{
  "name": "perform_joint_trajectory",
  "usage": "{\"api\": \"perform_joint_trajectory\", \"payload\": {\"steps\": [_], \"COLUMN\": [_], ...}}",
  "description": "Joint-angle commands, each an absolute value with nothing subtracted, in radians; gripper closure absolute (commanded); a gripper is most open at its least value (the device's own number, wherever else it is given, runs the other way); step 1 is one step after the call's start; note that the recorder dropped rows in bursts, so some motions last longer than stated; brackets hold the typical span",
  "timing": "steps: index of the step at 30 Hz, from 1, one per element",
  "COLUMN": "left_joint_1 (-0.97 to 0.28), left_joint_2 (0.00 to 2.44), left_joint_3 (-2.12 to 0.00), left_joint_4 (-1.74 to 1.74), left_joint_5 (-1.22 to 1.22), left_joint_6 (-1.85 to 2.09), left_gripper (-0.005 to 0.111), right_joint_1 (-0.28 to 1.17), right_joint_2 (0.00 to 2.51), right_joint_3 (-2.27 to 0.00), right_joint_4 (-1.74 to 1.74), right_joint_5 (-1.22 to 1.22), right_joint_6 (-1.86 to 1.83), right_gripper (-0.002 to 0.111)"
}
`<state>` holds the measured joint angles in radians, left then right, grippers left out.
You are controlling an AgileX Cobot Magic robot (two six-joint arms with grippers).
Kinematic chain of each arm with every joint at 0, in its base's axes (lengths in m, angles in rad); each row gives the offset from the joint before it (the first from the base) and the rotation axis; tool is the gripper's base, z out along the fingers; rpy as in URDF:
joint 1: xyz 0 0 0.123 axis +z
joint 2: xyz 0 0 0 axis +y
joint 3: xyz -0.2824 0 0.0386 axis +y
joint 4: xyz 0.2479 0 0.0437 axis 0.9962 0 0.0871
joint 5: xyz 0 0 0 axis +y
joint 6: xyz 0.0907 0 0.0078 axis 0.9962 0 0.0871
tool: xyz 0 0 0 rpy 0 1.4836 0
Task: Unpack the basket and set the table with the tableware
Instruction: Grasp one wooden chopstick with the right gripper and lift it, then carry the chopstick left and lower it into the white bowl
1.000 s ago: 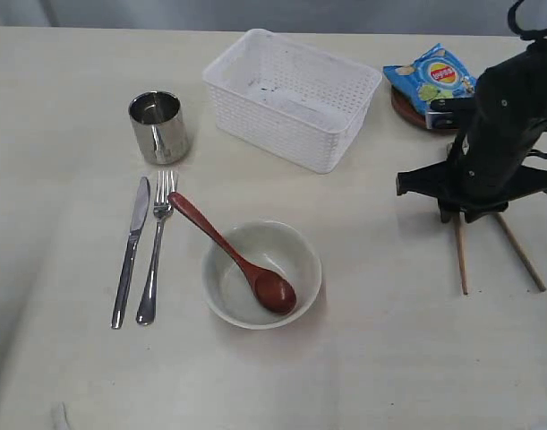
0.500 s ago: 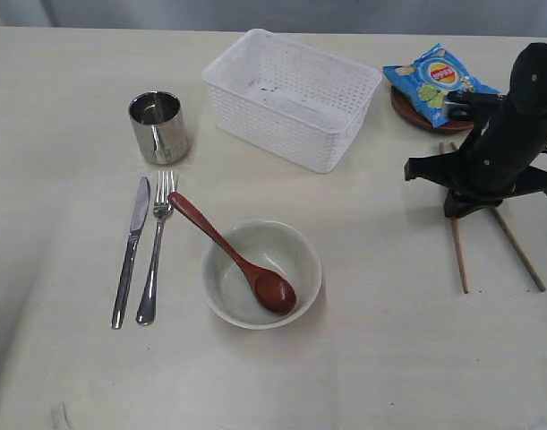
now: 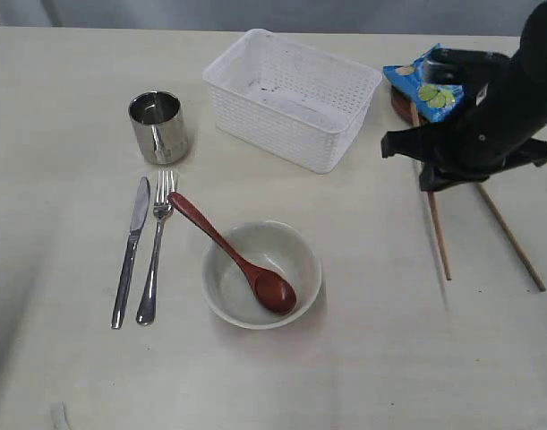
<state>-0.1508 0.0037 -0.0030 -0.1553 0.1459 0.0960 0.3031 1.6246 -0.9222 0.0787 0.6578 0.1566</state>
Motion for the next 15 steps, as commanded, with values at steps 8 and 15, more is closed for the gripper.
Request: {"api": "perform_joint_trajectory", "payload": {"steps": [8,15], "left_joint_1": [-0.152,-0.152], "left_joint_2": [0.000,0.000], "left_joint_3": [0.000,0.000], "left_joint_4": [-0.156,-0.156], "left_joint_5": [0.139,0.139], "left_joint_6": [0.097,0.097], "left_gripper": [0.107,0.107], "right_joint_1": [0.653,0.806], "right_joint_2": [1.483,1.541], "right_joint_3": [-0.920,-0.920], "right_joint_4": [0.134,0.182], "right_joint_5": [0.716,0.680], "right_joint_6": [0.160,0.194], "right_gripper": [0.109,0.109]}}
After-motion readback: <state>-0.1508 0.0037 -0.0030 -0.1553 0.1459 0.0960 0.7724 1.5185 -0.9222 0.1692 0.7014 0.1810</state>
